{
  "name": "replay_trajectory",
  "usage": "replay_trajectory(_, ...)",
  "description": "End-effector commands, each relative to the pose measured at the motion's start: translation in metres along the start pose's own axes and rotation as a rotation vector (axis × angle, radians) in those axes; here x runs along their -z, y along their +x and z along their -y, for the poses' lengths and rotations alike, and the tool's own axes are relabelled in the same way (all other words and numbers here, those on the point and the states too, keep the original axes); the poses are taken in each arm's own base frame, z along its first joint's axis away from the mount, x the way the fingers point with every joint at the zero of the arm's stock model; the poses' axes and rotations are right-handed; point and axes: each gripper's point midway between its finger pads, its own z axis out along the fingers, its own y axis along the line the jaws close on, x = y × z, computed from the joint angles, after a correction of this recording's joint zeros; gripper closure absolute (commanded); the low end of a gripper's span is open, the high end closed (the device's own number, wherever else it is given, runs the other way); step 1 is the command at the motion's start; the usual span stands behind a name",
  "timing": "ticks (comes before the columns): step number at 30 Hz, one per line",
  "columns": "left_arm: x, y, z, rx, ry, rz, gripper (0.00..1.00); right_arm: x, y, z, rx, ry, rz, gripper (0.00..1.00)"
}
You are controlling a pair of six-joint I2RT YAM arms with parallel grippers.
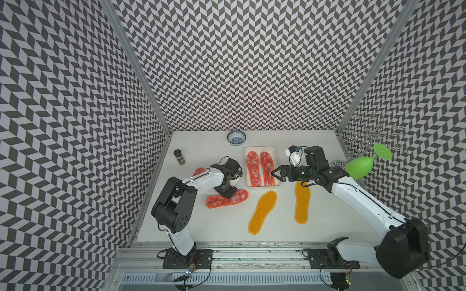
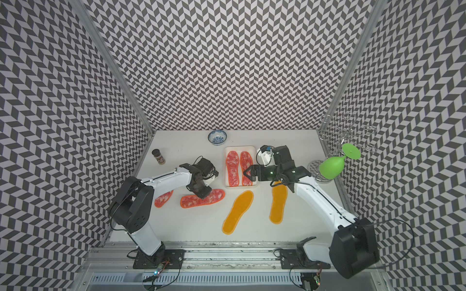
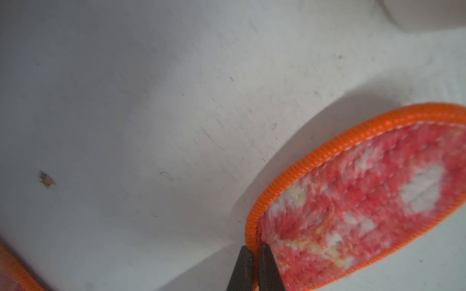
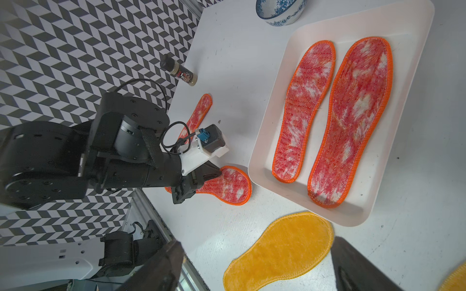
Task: Put the insoles into the storage box
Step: Pick up the insole from the center of the board.
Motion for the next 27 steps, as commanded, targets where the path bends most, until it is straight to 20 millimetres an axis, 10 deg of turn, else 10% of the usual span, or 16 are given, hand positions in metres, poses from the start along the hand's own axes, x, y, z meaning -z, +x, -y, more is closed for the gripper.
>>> replay_trajectory(1,0.037,-0.028,-0.003,0.108,0.018,0.139,1.0,0.007,-0.012,-0.009,0.017,-0.032,0.052,0.07)
replay_trajectory(11,0.133,-0.046,-0.047,0.53,-0.063,0.448,1.0,0.015,-0.03,-0.037,-0.031,-0.155,0.096,0.09)
replay_trajectory(27,0.229,-0.11,-0.001,1.052,0.336,0.869,1.0,-0.004,-0.063,-0.117,-0.032,-0.417,0.183,0.15)
